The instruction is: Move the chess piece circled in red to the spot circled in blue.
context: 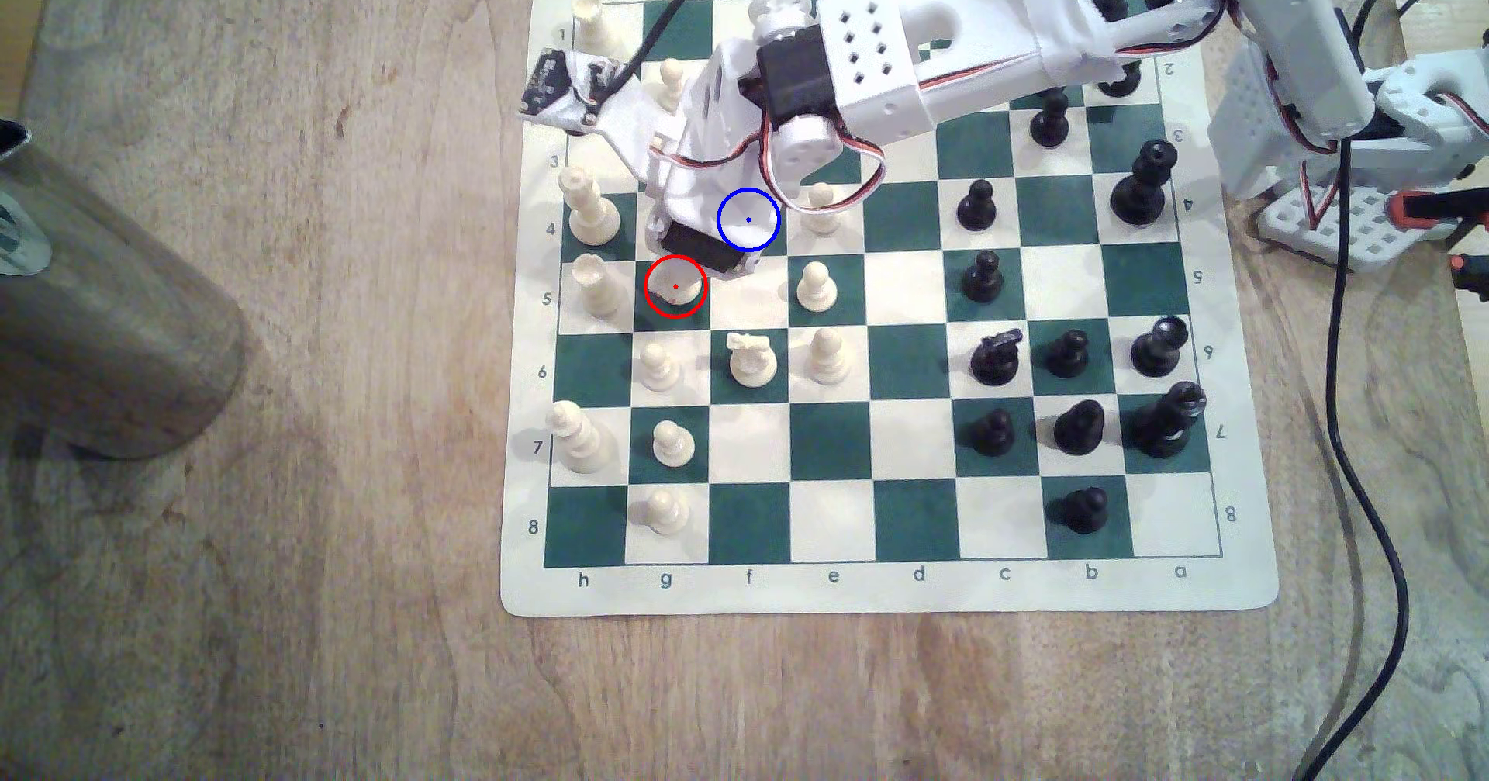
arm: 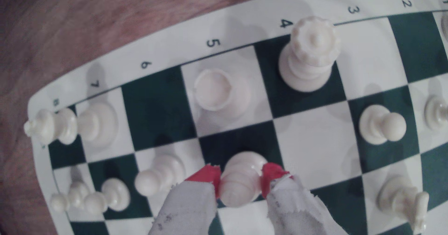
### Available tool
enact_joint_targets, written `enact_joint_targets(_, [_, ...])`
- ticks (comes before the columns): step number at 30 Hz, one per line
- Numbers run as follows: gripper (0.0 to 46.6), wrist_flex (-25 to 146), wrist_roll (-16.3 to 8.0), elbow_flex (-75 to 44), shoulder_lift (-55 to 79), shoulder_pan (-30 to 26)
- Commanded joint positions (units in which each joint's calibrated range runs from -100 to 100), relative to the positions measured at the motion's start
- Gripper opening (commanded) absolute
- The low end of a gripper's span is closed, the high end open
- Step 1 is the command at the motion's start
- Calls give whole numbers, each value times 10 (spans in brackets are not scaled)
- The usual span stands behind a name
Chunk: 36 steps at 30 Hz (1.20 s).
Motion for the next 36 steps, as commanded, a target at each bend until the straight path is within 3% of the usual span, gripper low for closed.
enact_joint_targets(1, [3, 11, -2, -60, -108, -5])
enact_joint_targets(7, [3, 16, 0, 7, -183, 22])
enact_joint_targets(17, [3, 5, 11, 220, -314, 42])
enact_joint_targets(23, [3, -35, 12, 285, -283, 49])
enact_joint_targets(36, [3, -73, 14, 276, -219, 57])
